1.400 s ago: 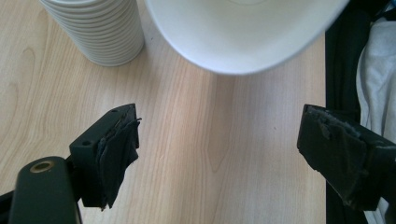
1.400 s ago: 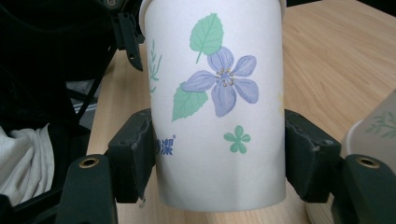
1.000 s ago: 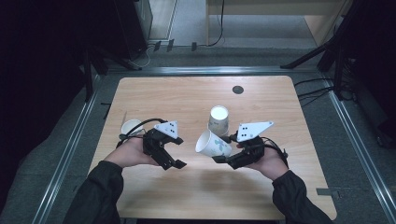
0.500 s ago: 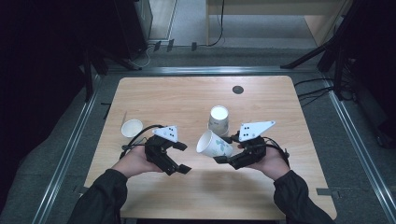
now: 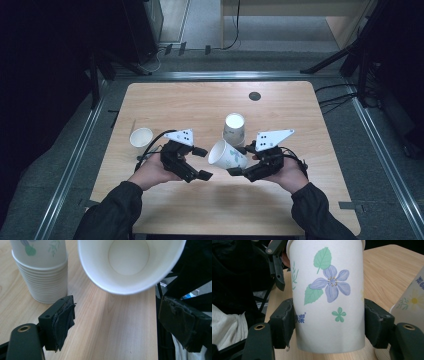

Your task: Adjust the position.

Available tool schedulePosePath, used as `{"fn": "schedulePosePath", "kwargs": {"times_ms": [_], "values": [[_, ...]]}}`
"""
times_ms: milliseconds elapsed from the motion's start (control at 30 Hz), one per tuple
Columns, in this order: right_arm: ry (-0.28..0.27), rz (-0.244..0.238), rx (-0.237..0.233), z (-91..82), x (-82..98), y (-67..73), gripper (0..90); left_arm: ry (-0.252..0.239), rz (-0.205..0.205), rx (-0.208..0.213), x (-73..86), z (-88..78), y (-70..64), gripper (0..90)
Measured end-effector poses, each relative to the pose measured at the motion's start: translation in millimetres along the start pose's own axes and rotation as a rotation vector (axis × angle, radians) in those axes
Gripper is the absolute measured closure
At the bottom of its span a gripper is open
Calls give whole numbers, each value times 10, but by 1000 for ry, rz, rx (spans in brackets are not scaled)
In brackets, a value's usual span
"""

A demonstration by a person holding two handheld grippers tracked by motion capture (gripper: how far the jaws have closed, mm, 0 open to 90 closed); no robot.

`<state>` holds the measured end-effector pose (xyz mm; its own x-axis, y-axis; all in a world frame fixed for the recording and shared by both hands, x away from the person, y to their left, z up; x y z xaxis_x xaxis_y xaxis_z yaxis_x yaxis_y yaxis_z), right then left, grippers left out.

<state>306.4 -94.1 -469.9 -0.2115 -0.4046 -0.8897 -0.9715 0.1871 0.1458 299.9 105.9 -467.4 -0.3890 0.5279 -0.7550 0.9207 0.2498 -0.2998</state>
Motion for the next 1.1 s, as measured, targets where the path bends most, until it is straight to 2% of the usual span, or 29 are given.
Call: {"fn": "schedulePosePath", "kwargs": {"times_ms": [100,300,433,500,700,767,1100], "values": [[0,-7,3,23,-3,7,335,-16,12,4,-48,-4,10,143],[0,-5,-16,90,-8,30,334,-68,0,48,-140,-9,39,150],[-9,-9,-15,117,-16,39,335,-77,11,64,-155,5,7,150],[-17,3,-26,138,-21,45,335,-81,17,58,-162,8,-3,150],[-8,-1,-39,203,-19,72,335,-95,15,68,-182,7,-11,154],[-10,5,-46,214,-21,78,335,-108,14,64,-188,0,-13,200],[-11,15,-52,227,-17,73,336,-108,1,65,-189,-3,-10,221]]}}
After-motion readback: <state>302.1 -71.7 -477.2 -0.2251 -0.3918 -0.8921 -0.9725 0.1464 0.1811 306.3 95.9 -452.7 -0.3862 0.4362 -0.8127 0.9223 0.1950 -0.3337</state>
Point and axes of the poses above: each handheld gripper's, and its own axes: z roughly forward along the jaws, x roughly out of its underside, y roughly to its left, the point moved 5 cm from there along z, roughly forward along the jaws, and after that the axes turned 2 degrees about x, right-handed, at the moved point
